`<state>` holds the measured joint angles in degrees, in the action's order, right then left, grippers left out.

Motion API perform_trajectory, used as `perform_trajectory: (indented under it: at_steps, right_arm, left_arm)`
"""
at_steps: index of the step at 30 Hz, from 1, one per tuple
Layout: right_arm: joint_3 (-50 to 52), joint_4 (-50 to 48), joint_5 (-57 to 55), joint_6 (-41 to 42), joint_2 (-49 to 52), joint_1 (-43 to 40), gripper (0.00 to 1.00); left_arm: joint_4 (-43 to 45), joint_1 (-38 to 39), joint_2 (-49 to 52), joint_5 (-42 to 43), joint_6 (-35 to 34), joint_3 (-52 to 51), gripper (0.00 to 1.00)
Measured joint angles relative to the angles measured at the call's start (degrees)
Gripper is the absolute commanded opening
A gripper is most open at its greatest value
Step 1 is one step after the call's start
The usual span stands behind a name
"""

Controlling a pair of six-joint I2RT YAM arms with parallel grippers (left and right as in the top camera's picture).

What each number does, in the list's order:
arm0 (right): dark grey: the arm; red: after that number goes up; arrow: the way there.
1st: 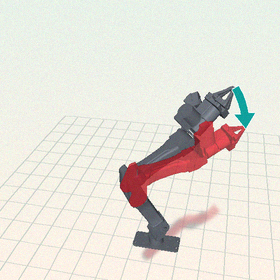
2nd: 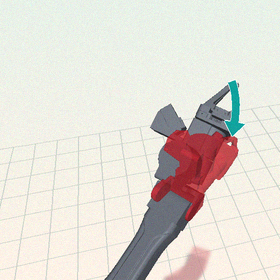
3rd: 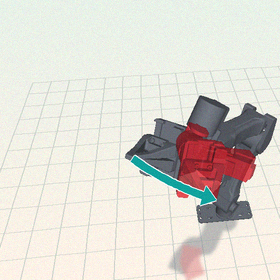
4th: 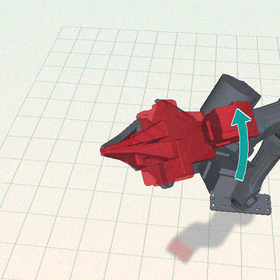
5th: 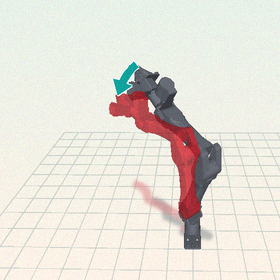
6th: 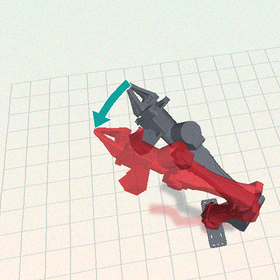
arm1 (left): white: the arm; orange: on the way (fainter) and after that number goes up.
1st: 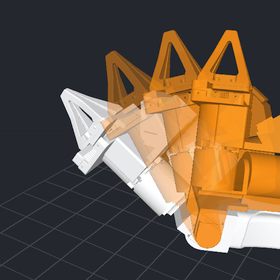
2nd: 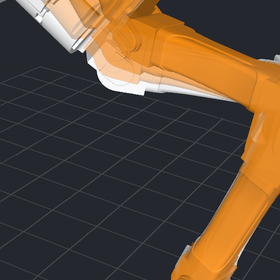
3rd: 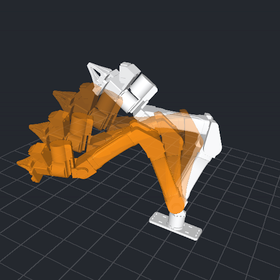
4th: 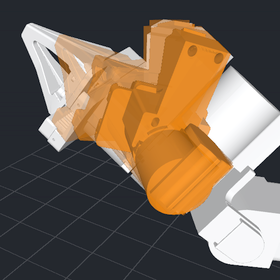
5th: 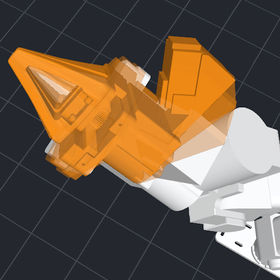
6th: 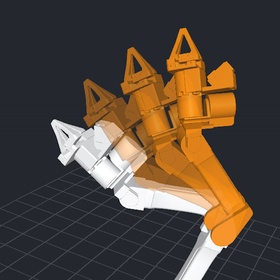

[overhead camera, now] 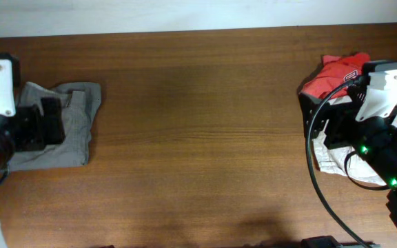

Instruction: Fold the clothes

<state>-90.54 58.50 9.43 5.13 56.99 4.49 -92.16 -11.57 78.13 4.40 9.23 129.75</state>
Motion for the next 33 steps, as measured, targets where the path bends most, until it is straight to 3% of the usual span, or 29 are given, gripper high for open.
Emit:
perform_trajectory:
  at_steps: [14,19,29,33]
  right_arm:
    - [0.0,3.1,1.8,0.0,0.0,0.0,0.99]
    - [0.0,8.3,2.8,-0.2,0.0,0.0,0.99]
    - [0.0,8.2,-15.3,-0.7,-6.0,0.0,0.99]
    - [4.0,1.0,-20.6,-3.0,-13.3,-0.3,0.99]
  left_arm:
    - [-0.5,0.0,-0.1,-0.4,0.0,-0.1,0.99]
    - [-0.5,0.0,-0.1,-0.4,0.0,-0.1,0.99]
    - [-0.5,0.0,-0.1,-0.4,0.0,-0.1,0.99]
    - [-0.5,0.0,-0.1,-0.4,0.0,-0.1,0.99]
